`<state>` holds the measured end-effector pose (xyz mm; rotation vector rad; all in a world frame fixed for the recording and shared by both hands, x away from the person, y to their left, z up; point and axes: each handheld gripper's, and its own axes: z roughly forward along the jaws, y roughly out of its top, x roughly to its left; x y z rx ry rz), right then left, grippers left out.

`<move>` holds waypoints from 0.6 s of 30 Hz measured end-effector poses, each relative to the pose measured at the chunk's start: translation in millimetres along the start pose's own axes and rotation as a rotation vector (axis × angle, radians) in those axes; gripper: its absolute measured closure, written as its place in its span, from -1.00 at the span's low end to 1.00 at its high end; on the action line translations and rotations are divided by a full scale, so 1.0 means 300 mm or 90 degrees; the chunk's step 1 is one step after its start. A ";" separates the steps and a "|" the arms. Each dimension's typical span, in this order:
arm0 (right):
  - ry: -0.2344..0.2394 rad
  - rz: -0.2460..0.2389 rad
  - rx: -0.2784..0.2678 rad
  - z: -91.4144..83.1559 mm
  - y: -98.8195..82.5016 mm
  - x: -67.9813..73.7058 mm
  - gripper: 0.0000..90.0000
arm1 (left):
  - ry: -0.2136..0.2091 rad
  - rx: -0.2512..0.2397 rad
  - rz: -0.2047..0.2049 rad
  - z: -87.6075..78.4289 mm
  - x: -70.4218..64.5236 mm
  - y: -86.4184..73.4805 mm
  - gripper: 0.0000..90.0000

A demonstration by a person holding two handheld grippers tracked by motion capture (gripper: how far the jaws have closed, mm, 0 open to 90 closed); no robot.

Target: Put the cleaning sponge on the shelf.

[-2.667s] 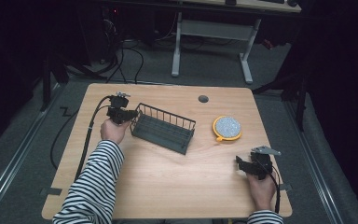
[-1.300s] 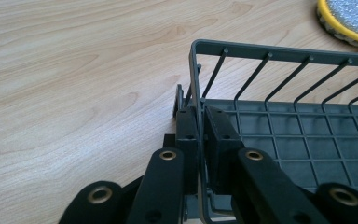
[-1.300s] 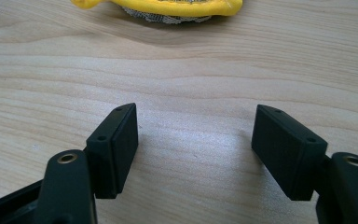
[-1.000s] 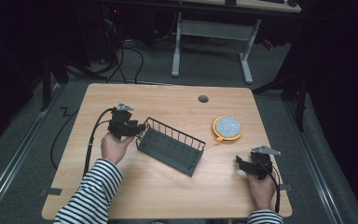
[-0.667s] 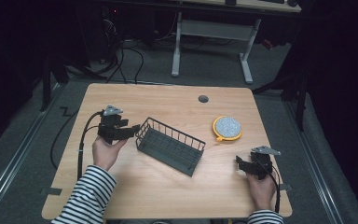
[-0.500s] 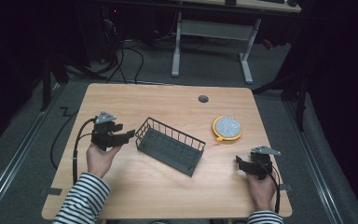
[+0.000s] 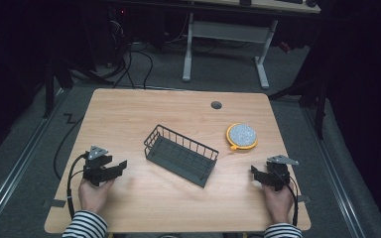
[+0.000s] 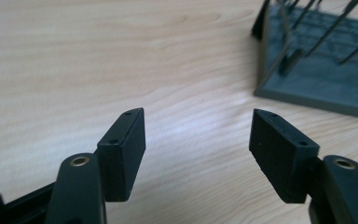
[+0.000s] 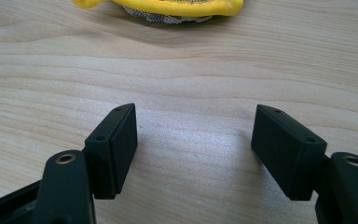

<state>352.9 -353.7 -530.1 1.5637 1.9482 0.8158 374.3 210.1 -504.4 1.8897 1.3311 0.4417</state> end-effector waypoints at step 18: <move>-0.009 0.002 -0.001 0.001 0.001 0.008 -0.33 | 0.090 0.013 0.003 0.090 0.046 -0.050 -0.28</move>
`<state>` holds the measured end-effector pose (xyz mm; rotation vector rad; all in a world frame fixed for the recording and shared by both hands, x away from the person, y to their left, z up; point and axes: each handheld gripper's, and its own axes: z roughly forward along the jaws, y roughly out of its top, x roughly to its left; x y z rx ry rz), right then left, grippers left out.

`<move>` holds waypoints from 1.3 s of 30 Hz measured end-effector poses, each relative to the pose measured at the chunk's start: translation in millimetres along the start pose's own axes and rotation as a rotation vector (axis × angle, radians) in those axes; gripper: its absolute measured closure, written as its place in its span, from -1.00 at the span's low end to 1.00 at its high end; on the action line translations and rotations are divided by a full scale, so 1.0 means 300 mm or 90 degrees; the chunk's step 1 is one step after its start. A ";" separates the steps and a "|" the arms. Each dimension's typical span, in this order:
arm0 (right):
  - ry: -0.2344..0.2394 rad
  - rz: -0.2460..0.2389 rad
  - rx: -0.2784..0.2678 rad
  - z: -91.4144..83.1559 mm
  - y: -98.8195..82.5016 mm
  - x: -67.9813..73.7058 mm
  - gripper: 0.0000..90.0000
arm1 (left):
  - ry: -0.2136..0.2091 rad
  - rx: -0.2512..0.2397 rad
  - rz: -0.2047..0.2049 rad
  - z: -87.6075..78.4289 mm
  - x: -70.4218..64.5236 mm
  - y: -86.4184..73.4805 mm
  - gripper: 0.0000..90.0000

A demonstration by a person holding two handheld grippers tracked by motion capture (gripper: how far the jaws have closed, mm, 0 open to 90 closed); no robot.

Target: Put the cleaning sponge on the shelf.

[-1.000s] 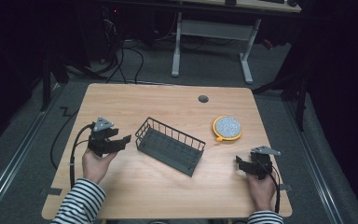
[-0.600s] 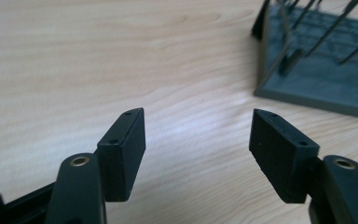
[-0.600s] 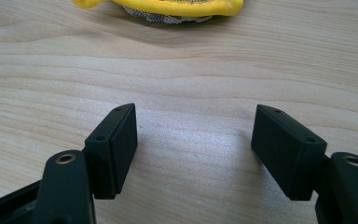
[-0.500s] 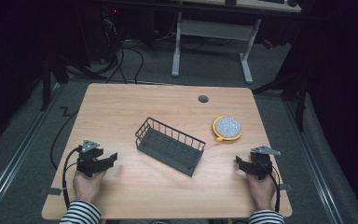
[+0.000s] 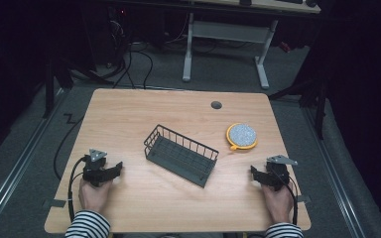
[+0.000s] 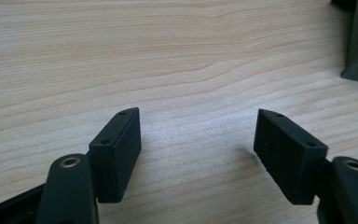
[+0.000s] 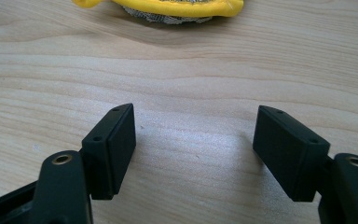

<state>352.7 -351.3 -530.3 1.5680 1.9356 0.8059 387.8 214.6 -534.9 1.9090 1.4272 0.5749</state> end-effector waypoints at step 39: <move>0.089 0.064 0.006 0.044 0.395 -0.148 -0.03 | 0.005 -0.001 0.023 0.009 -0.024 -0.002 -0.41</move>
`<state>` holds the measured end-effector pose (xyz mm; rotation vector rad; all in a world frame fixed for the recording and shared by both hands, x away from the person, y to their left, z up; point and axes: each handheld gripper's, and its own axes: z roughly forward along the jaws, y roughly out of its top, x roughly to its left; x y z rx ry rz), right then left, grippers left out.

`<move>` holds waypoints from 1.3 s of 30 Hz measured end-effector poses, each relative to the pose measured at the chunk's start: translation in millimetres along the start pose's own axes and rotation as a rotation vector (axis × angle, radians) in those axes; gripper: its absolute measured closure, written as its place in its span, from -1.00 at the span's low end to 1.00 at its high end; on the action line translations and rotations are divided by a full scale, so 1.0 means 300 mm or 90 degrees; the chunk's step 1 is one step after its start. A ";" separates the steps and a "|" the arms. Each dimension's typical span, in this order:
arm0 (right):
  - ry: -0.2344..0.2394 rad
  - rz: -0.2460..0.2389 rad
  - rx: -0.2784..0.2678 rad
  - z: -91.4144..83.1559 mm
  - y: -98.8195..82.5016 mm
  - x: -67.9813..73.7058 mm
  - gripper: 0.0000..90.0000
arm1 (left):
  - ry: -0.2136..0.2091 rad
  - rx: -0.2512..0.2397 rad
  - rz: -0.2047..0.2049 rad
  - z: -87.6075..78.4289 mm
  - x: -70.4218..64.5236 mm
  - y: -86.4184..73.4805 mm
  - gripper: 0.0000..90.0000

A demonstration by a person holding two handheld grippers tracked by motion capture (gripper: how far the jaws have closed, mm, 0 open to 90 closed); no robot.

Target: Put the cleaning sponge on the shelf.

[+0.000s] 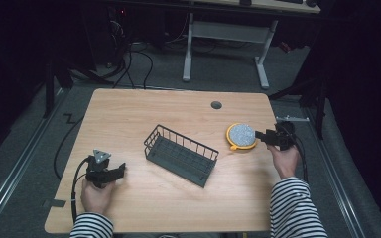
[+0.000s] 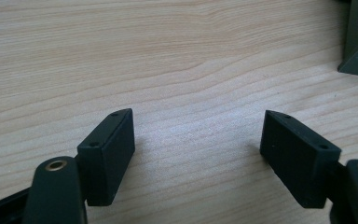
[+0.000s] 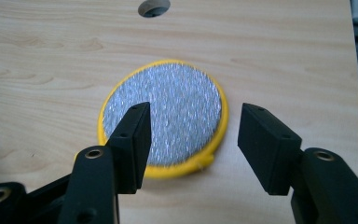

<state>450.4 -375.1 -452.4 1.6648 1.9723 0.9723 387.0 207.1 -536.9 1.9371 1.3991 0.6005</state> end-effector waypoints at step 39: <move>0.022 0.034 0.110 0.244 -0.002 -0.029 0.74 | 0.002 0.000 0.001 0.002 -0.004 0.002 -0.43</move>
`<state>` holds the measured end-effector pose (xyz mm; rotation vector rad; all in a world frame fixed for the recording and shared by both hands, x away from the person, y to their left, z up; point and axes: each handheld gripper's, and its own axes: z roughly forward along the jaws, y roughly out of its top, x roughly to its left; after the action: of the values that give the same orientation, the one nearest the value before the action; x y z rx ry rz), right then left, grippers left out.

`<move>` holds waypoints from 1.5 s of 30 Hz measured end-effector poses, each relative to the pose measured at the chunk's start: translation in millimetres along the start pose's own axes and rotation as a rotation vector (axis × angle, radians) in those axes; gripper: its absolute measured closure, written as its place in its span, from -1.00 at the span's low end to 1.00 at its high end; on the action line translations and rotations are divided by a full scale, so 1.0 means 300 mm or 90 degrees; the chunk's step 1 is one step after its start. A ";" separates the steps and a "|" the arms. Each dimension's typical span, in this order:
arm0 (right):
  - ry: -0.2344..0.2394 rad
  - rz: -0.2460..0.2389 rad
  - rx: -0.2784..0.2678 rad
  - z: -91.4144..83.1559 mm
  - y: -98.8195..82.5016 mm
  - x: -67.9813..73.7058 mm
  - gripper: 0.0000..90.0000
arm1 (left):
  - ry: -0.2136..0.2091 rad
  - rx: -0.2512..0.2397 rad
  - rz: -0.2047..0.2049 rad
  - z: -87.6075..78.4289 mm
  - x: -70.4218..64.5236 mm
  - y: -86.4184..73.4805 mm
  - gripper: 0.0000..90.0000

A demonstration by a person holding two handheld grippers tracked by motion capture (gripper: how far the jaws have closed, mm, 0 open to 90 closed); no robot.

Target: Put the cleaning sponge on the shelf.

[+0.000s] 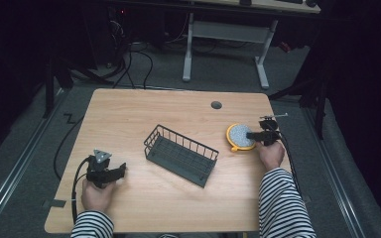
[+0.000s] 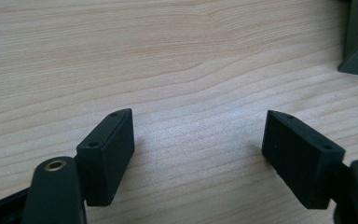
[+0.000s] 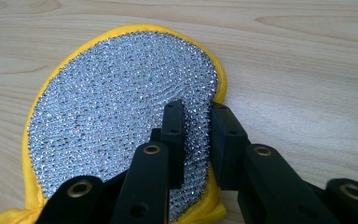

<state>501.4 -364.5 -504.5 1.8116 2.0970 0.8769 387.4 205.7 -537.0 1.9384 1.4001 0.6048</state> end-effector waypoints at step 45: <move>0.034 -0.177 -0.142 -0.413 0.061 0.278 0.76 | -0.014 -0.002 0.010 -0.004 -0.001 -0.003 -0.37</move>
<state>432.5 -319.0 -378.8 1.3612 2.1191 1.0428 386.1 205.9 -536.9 1.9488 1.3717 0.5914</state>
